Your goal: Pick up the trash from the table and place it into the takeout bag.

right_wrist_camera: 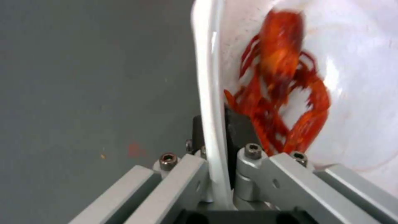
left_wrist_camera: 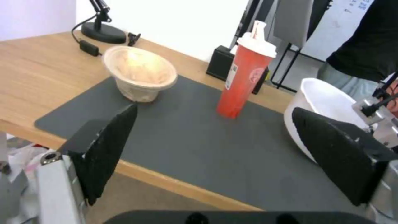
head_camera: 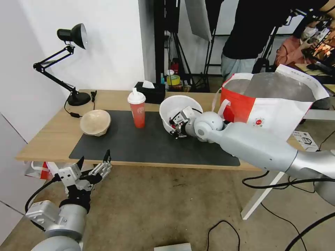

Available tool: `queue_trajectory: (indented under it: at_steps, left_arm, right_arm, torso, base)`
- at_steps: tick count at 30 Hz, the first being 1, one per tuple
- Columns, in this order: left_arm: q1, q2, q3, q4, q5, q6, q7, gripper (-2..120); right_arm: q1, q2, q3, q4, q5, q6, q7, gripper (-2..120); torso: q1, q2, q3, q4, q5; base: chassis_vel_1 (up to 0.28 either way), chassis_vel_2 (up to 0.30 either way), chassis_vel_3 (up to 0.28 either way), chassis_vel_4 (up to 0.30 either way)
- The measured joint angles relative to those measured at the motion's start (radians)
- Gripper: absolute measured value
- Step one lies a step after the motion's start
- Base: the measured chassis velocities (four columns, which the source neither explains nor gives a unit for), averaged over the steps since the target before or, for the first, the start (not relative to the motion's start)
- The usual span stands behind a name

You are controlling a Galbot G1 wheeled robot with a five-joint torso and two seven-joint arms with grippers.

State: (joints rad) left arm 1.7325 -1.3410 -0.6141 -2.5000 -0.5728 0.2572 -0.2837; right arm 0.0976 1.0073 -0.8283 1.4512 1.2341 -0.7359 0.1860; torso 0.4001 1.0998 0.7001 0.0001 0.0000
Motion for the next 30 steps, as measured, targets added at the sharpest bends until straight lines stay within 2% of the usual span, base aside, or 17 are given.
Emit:
queue_trajectory:
  at_steps: [15, 30]
  left_arm:
    - [0.0, 0.0, -0.003, 0.0, 0.0, 0.0, -0.001, 100]
    - [-0.004, 0.007, -0.003, 0.0, 0.0, 0.0, -0.002, 100]
  right_arm:
    - [0.051, -0.016, -0.016, 0.044, 0.036, -0.001, 0.004, 0]
    - [0.185, -0.044, -0.022, 0.108, 0.131, -0.001, 0.008, 0]
  torso:
    - [0.0, 0.0, 0.0, -0.0001, 0.0]
    - [0.0, 0.0, 0.0, -0.0001, -0.0001]
  base:
    - [0.0, 0.0, 0.0, 0.0]
    - [0.0, 0.0, 0.0, 0.0]
